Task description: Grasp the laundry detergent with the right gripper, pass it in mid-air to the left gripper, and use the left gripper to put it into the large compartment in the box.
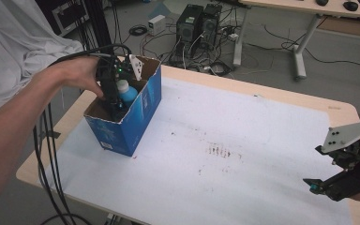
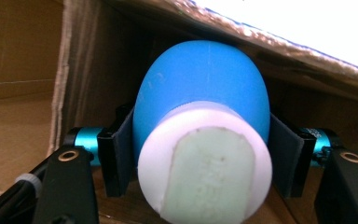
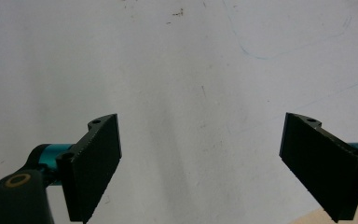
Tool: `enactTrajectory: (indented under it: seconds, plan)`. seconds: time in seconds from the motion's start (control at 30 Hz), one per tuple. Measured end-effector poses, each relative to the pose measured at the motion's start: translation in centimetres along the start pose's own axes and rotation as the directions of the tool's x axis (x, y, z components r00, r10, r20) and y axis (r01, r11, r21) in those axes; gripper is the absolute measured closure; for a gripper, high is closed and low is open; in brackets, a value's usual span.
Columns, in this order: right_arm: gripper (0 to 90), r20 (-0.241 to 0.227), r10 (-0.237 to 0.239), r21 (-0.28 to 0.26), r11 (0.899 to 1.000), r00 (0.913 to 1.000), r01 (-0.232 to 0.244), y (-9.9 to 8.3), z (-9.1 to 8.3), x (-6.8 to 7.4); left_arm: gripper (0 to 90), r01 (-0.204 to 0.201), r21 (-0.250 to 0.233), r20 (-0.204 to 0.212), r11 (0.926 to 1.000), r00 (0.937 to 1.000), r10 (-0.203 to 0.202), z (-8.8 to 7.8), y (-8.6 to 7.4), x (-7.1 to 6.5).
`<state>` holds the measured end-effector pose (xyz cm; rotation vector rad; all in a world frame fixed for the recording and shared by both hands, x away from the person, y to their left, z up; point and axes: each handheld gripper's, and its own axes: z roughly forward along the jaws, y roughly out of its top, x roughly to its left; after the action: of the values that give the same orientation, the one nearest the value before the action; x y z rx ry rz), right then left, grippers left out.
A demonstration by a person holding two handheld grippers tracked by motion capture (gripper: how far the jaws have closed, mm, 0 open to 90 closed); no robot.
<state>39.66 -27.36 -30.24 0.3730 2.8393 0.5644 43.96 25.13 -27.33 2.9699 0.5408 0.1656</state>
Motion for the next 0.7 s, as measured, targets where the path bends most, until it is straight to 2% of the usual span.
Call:
enactTrajectory:
  seconds: [0.2,0.43,0.7]
  plan:
    - [12.1,-0.001,0.001,0.005,1.0,1.0,-0.001,0.0,0.0,0.1,28.6,0.017,0.003,-0.025,0.9998,0.9995,-0.017,-0.5,0.0,0.3]
    - [12.1,0.0,0.004,0.007,1.0,1.0,-0.004,-0.2,-0.1,0.1,27.0,0.027,0.007,-0.03,0.9996,0.9992,-0.027,-1.2,0.0,0.2]
    - [12.1,0.001,0.001,0.005,1.0,1.0,-0.001,-0.2,-0.2,0.2,25.0,0.037,0.011,-0.038,0.9993,0.9986,-0.037,-3.0,0.4,0.0]
